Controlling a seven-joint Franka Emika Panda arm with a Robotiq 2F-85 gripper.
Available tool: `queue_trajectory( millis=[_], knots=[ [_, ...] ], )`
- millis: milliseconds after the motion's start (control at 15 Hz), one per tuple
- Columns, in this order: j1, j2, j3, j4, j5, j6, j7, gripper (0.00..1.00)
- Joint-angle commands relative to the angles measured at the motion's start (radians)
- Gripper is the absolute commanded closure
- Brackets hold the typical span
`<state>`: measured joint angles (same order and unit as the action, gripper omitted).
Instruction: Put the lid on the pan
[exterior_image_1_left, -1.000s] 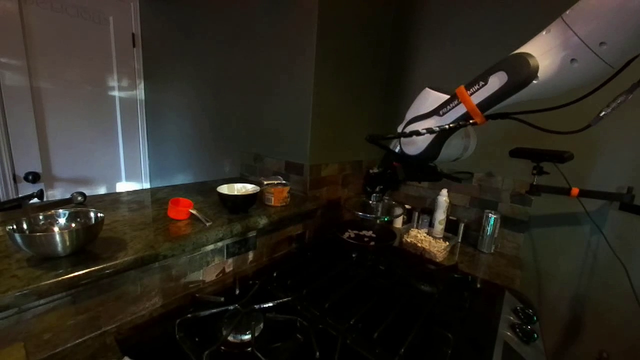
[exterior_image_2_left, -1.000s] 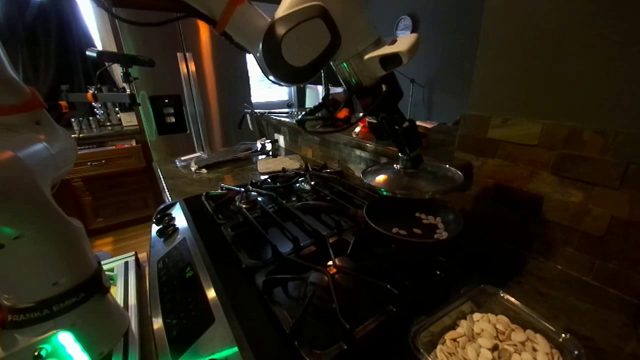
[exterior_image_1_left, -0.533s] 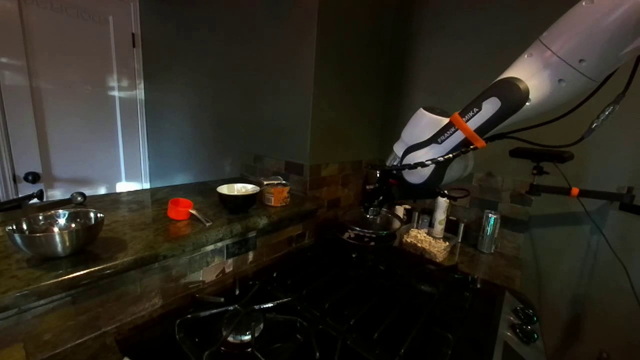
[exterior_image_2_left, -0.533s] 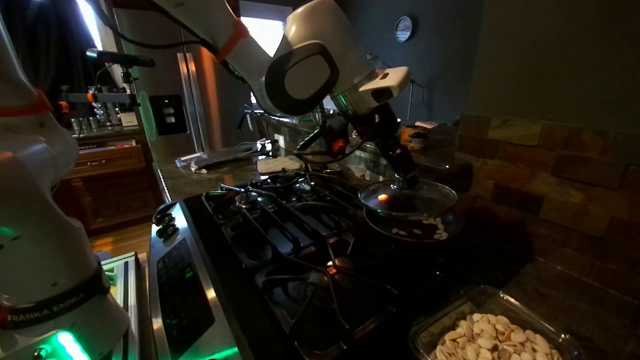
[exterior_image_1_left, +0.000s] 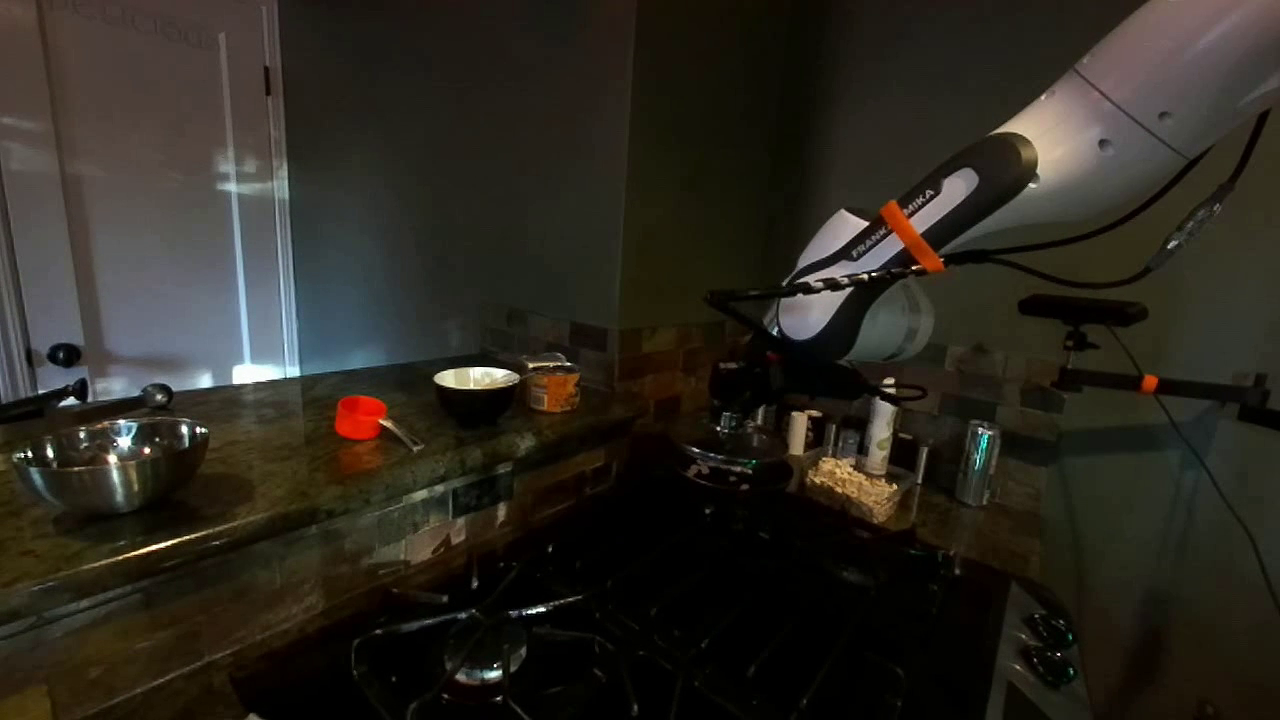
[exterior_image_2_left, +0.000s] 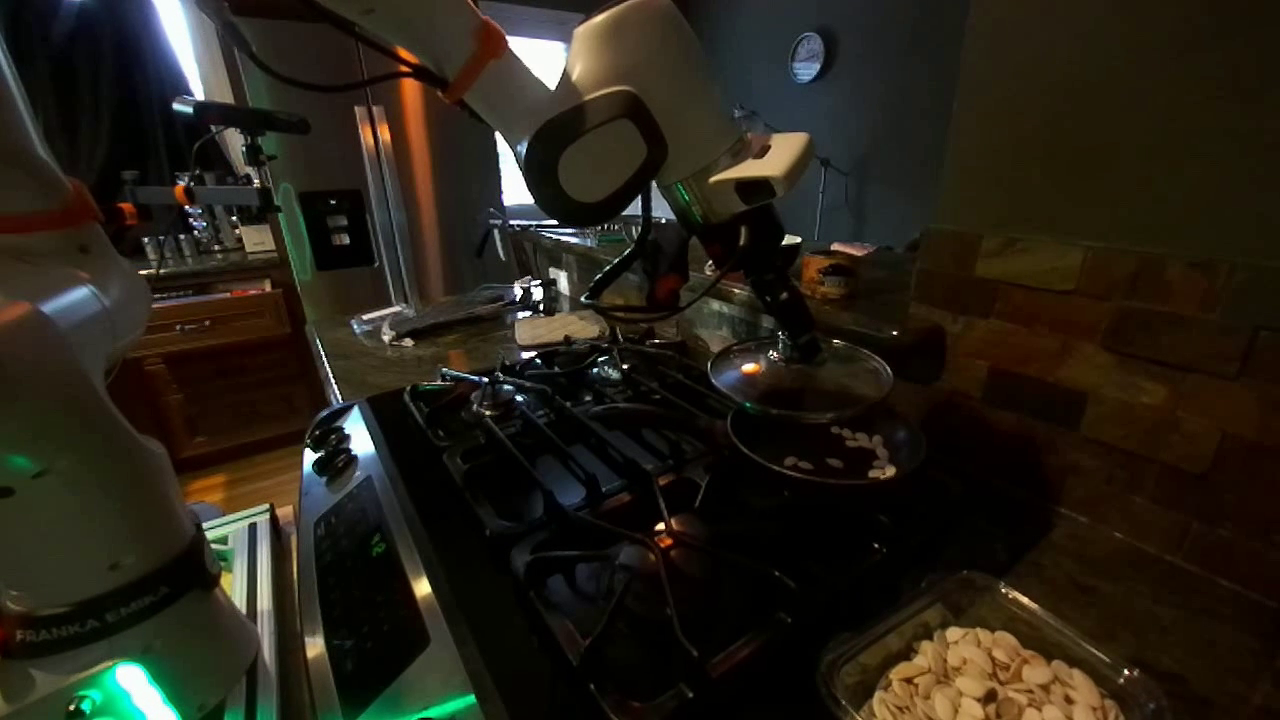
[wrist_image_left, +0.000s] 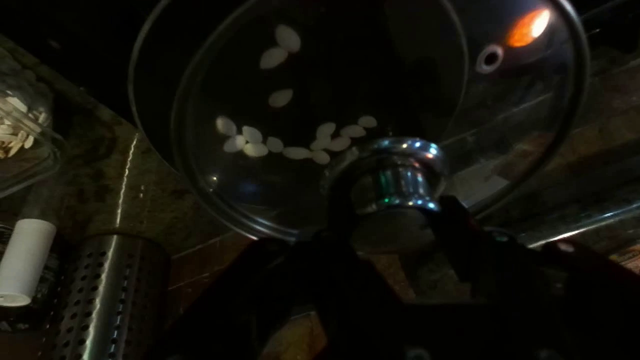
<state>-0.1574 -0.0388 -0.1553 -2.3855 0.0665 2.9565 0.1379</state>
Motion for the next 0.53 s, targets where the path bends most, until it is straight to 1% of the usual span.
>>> queue_trajectory(
  millis=[0,333,467],
  knots=[
    [-0.005,0.007,-0.011,0.034,0.040,-0.048,-0.024,0.77],
    [-0.014,0.037,-0.016,0.074,0.028,-0.107,-0.011,0.77],
    [-0.023,0.060,-0.023,0.090,0.014,-0.094,0.004,0.77]
  ],
)
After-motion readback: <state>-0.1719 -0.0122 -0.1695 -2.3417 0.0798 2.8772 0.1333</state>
